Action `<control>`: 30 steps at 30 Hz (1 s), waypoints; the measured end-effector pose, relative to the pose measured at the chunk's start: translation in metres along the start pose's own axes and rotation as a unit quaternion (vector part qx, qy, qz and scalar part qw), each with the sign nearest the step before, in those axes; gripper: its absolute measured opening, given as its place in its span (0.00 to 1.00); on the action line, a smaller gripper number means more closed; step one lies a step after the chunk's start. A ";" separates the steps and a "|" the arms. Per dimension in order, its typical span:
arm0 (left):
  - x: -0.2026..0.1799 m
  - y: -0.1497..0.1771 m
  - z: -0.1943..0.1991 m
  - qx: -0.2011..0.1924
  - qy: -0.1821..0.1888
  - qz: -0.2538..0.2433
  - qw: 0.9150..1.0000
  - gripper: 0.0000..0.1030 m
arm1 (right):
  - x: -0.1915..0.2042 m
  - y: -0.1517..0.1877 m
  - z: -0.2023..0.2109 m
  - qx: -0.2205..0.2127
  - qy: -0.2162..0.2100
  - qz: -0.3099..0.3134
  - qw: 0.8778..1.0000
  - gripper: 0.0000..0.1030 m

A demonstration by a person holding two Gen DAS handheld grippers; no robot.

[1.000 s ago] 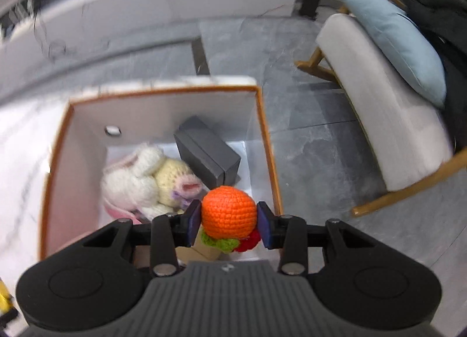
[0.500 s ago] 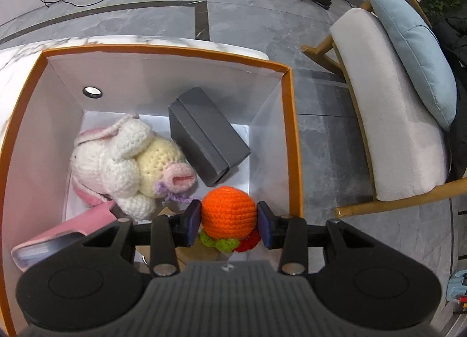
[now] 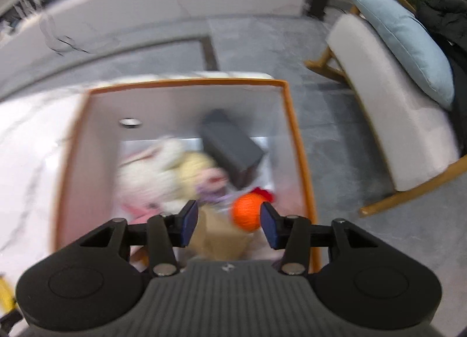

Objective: Organize objects
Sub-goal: 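Withdraw the right tool from the orange box, then carry the tape measure into the orange box and open the left tool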

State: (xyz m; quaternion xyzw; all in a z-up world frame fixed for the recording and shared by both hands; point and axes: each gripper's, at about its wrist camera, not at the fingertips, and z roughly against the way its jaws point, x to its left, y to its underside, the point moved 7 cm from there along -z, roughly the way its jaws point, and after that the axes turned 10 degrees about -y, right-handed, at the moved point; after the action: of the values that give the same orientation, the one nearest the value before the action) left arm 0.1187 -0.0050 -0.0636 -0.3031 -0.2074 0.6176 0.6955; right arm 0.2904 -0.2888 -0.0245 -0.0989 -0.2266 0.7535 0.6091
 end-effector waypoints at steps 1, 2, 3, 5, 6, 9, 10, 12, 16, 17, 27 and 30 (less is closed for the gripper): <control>0.000 -0.001 0.000 0.000 -0.001 0.004 1.000 0.63 | 0.008 0.009 0.011 -0.013 -0.020 0.003 1.000 0.53; 0.000 -0.003 -0.001 0.001 -0.001 0.008 1.000 0.63 | 0.013 0.017 0.019 -0.024 -0.033 0.002 0.999 0.55; 0.000 -0.006 -0.002 0.000 -0.001 0.010 1.000 0.63 | 0.018 0.024 0.027 -0.037 -0.035 0.004 0.999 0.55; -0.002 -0.014 -0.003 0.001 -0.005 0.017 1.000 0.63 | 0.024 0.033 0.039 -0.070 -0.016 0.005 0.997 0.55; -0.004 -0.019 -0.004 0.001 -0.007 0.021 1.000 0.63 | 0.026 0.036 0.043 -0.085 -0.013 -0.003 0.996 0.55; -0.007 -0.038 0.000 -0.002 -0.012 0.030 0.999 0.63 | 0.031 0.047 0.045 -0.105 -0.037 -0.028 0.993 0.56; -0.009 -0.043 0.001 -0.002 -0.016 0.031 0.999 0.63 | 0.031 0.054 0.046 -0.110 -0.050 -0.034 0.992 0.57; -0.012 -0.055 0.006 -0.006 -0.023 0.026 0.999 0.63 | 0.034 0.071 0.048 -0.113 -0.060 -0.037 0.991 0.60; -0.024 -0.075 0.008 -0.012 -0.020 0.021 0.999 0.63 | 0.034 0.126 0.053 -0.098 -0.066 -0.060 0.991 0.60; -0.027 -0.079 0.008 -0.013 -0.019 0.019 1.000 0.63 | 0.035 0.136 0.055 -0.103 -0.078 -0.067 0.989 0.61; -0.050 -0.109 0.007 -0.033 -0.046 0.026 0.998 0.63 | 0.051 0.155 0.105 -0.207 -0.153 -0.045 0.965 0.65; -0.065 -0.125 -0.004 -0.020 -0.037 0.019 0.999 0.63 | 0.041 0.163 0.111 -0.214 -0.170 -0.044 0.961 0.65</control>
State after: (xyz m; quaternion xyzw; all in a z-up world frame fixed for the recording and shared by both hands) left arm 0.2034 -0.0761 0.0235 -0.2978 -0.2394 0.6374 0.6691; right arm 0.0910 -0.2992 0.0029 -0.0875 -0.4871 0.6653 0.5590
